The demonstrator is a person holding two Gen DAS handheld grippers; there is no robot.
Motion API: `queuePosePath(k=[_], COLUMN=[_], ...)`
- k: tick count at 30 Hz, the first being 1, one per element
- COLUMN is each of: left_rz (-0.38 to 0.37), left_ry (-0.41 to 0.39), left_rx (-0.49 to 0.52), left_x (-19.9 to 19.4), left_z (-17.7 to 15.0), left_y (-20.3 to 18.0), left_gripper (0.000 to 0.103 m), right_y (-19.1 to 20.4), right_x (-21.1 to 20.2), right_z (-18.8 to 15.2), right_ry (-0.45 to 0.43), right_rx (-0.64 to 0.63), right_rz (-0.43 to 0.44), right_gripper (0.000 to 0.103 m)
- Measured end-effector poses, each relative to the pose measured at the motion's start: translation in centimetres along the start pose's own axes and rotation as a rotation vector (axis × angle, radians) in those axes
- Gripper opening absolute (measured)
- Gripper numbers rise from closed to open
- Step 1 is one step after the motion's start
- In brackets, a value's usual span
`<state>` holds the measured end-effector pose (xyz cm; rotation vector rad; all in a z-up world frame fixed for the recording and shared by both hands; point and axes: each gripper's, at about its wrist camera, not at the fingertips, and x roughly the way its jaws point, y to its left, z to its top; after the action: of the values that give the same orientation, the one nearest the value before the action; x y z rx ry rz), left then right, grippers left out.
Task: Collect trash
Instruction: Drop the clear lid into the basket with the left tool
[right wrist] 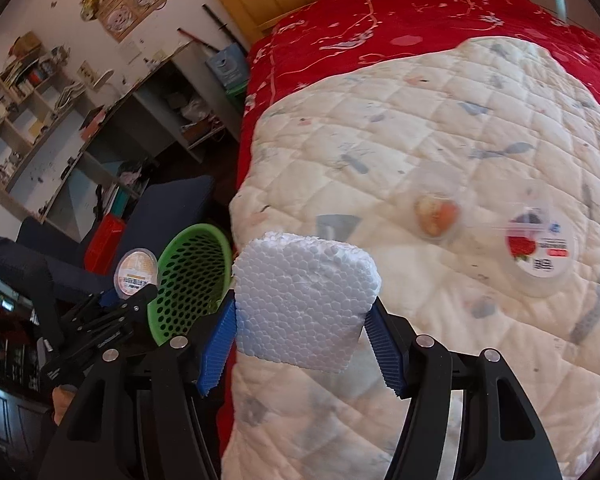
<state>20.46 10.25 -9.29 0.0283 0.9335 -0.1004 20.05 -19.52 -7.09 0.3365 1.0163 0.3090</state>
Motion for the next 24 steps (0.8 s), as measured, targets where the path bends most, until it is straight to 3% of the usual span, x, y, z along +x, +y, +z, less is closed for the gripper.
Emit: queuePosePath(k=[10,16,24], left_rz=[0.054,0.084,0.102], left_ry=[0.054,0.067,0.050], left_rx=[-0.065,-0.086,-0.122], left_x=[2.1,2.5,1.3], left_z=[-0.8,-1.2,-1.9], left_y=[4.4,6.1,8.0], left_gripper=[0.064,0.079,0.080], right_y=[3.2,4.9,7.8], right_x=[2.4,3.8,5.8], right_z=[0.4,0.5,0.6], right_ry=[0.032,0.049,0.079], right_rx=[-0.044,-0.063,-0.099], right_rz=[0.030,0.051,0.087], right_gripper=[0.060,0.060,0.060])
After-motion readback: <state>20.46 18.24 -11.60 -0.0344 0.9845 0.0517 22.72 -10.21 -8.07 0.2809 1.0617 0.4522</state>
